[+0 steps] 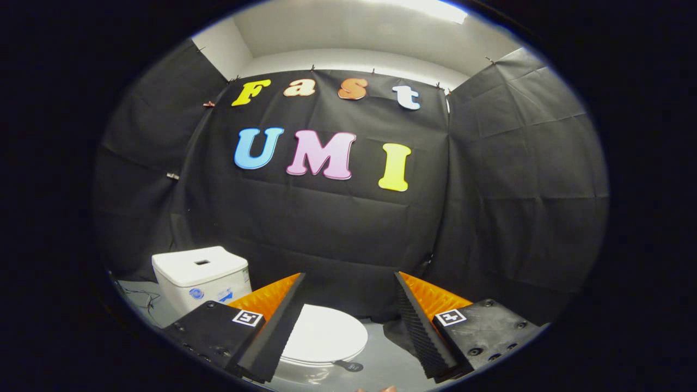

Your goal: Open the toilet lid.

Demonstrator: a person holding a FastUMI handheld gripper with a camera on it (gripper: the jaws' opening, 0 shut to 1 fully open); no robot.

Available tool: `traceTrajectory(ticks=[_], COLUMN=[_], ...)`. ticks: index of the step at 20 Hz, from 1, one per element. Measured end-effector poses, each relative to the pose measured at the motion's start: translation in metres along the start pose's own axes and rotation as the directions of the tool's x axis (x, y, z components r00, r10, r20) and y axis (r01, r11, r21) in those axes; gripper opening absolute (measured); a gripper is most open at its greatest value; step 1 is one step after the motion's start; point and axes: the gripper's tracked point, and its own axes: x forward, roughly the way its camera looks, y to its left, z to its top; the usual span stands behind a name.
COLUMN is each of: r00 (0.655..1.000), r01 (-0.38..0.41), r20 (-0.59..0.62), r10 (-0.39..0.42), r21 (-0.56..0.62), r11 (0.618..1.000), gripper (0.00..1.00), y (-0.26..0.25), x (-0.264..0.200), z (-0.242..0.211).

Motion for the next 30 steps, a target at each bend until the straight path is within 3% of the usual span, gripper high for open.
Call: traceTrajectory(ticks=[6, 11, 17, 26, 28, 30], r00=[0.993, 0.974, 0.938, 0.850, 0.830, 0.792], r01=[-0.063, -0.064, 0.031, 0.297, 0.357, 0.432], r20=[-0.095, -0.194, -0.320, -0.510, -0.538, -0.580], r10=[0.072, 0.120, 0.130, 0.133, 0.145, 0.192], r21=[0.095, 0.274, 0.454, 0.672, 0.714, 0.753], r11=[0.994, 0.960, 0.891, 0.679, 0.602, 0.496], gripper=[0.99, 0.99, 0.99, 1.00, 0.99, 0.99], y=[0.010, 0.009, -0.021, -0.080, -0.094, -0.099], x=[0.018, 0.034, 0.052, 0.071, 0.069, 0.060], z=[-0.061, -0.113, -0.180, -0.291, -0.315, -0.340])
